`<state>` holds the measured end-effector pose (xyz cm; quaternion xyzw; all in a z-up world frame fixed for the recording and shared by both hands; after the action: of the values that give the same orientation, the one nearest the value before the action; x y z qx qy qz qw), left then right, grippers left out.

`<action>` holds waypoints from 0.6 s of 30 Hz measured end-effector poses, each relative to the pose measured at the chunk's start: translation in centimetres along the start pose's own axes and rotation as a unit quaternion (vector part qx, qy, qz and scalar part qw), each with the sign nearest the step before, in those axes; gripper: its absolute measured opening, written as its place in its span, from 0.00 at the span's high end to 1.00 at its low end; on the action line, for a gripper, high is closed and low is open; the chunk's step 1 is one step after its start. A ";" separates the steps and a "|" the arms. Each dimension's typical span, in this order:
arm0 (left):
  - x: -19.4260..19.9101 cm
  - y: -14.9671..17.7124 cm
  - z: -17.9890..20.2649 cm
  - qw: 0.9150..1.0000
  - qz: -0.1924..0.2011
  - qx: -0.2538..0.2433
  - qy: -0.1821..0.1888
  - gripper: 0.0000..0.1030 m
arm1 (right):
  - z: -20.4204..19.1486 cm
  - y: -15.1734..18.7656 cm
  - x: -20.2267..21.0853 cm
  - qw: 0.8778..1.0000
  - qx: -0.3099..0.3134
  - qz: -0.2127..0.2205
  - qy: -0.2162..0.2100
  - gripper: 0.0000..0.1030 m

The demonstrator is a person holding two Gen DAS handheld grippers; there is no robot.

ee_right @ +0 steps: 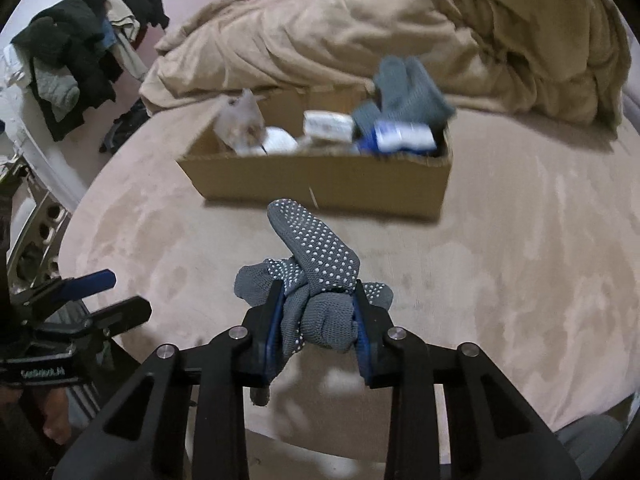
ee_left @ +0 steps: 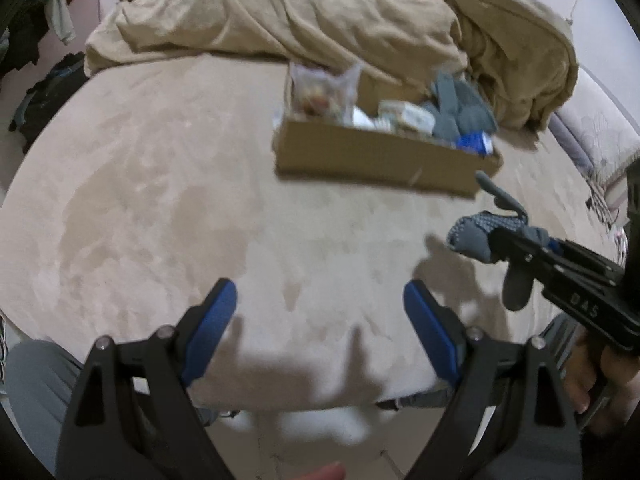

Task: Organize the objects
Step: 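Carry the dotted gloves into the box and open the right tool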

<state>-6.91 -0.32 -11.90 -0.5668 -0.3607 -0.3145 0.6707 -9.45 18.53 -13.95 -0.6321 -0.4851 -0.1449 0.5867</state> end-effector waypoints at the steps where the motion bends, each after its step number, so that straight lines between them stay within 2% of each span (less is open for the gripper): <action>1: 0.4 -0.6 -0.4 1.000 0.005 0.008 0.005 0.16 | -0.3 -0.6 0.4 1.000 0.004 0.004 0.000 0.69; 3: 0.9 -1.5 -0.8 1.000 0.017 0.016 0.012 0.16 | -0.8 -1.7 1.2 1.000 0.013 0.016 -0.001 0.69; 9: 1.2 -4.8 -1.6 0.999 0.046 0.011 0.003 0.16 | -2.2 -5.1 2.3 0.998 0.027 0.055 -0.001 0.69; 18: 0.7 -9.3 -1.5 0.996 0.089 -0.001 -0.008 0.16 | -3.0 -9.5 0.2 0.995 0.056 0.085 0.001 0.69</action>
<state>-14.02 -3.35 -6.48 -0.5995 -0.3137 -0.2493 0.6929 -15.61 14.46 -7.33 -0.6372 -0.4365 -0.0676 0.6316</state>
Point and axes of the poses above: each gripper's, at about its wrist camera, not at the fingertips, and x roughly against the way its jaws point, z to its right, y to its underside, the point moved 2 cm from there along -x, roughly the way its jaws point, and after that the axes turned 6 degrees about -y, right-handed, at the moved point
